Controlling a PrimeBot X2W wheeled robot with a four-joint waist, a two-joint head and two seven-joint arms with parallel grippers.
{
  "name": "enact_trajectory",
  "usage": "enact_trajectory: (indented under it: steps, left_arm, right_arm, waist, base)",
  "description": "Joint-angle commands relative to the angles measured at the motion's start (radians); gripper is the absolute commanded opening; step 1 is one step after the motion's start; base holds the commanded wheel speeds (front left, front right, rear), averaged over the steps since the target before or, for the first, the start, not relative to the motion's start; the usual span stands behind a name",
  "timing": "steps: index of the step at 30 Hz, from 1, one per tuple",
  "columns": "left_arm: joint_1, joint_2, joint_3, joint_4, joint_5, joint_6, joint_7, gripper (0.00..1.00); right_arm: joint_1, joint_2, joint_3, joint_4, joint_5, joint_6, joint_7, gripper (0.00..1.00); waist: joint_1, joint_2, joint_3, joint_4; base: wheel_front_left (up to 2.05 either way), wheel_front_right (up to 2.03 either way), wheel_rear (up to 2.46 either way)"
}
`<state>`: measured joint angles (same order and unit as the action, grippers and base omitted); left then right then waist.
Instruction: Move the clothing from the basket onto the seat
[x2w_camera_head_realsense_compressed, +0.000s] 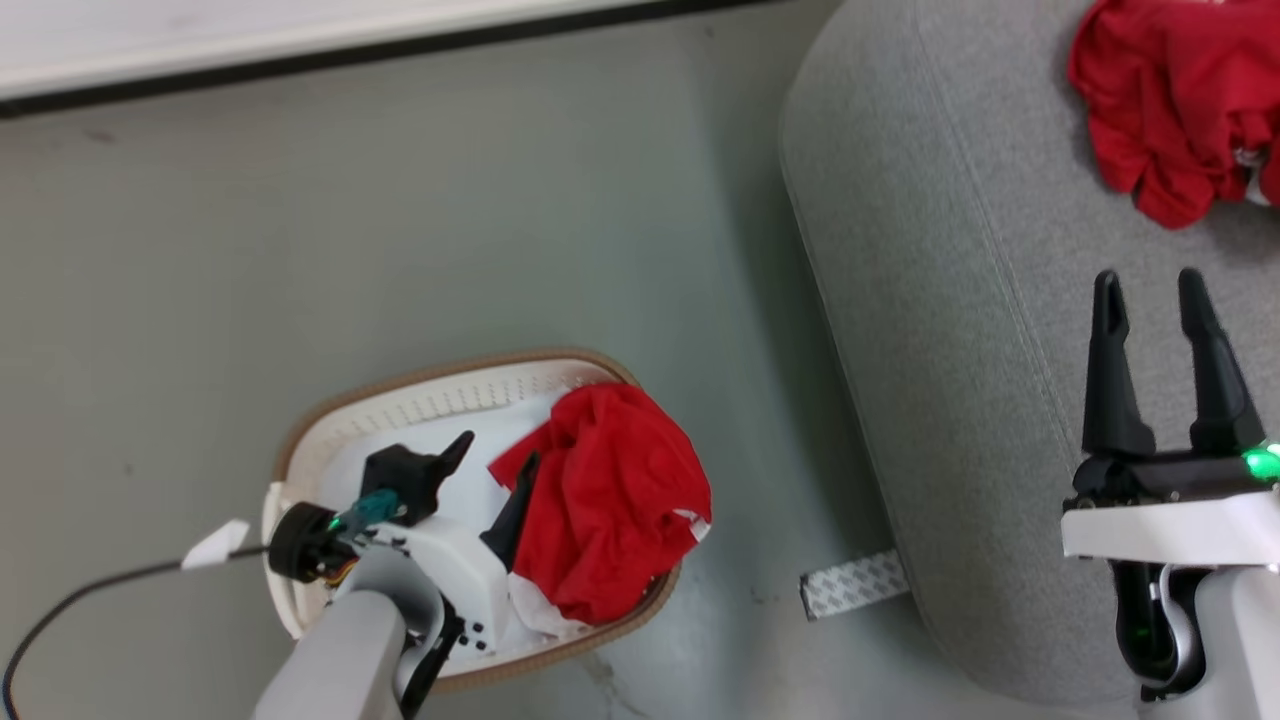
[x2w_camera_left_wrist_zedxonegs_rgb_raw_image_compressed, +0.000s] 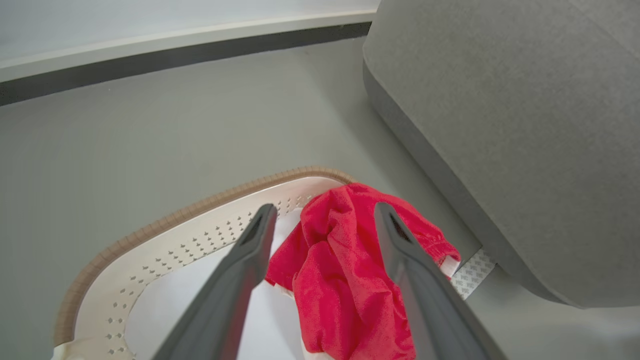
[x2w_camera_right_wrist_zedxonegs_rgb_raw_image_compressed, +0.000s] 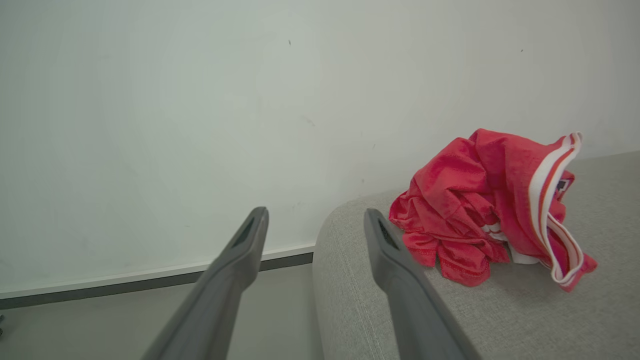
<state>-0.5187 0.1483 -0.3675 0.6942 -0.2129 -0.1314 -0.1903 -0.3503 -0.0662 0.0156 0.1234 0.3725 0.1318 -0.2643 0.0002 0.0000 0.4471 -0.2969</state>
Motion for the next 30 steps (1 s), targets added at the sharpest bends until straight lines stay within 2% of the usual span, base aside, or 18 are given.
enact_trajectory:
  steps: [1, 14, 22, 30]
  left_arm:
    - [-0.031, 0.017, -0.026, 0.031, -0.027, 0.002, 0.014, 1.0]
    - [-0.225, 0.072, -0.312, 0.211, -0.224, 0.002, 0.151, 1.0]
    - [-0.303, 0.098, -0.406, 0.301, -0.336, 0.002, 0.255, 1.0]
    - [-0.358, 0.138, -0.456, 0.365, -0.42, 0.002, 0.317, 1.0]
  right_arm:
    - [-0.021, 0.002, -0.006, -0.013, 0.007, -0.002, 0.0, 1.0]
    - [-0.086, 0.016, 0.004, -0.051, 0.029, -0.002, 0.0, 1.0]
    - [-0.102, 0.017, 0.04, -0.067, 0.113, -0.002, 0.0, 1.0]
    - [-0.121, 0.016, 0.083, -0.081, 0.184, -0.002, 0.0, 1.0]
  waist:
    - [-0.0002, 0.0, 0.046, -0.021]
    - [-0.0002, 0.0, 0.206, -0.107]
    - [-0.0002, 0.0, 0.285, -0.165]
    - [-0.0002, 0.0, 0.354, -0.213]
  base:
    - [0.0, 0.0, 0.0]
    - [0.0, 0.0, 0.0]
    - [0.0, 0.0, 0.0]
    - [0.0, 0.0, 0.0]
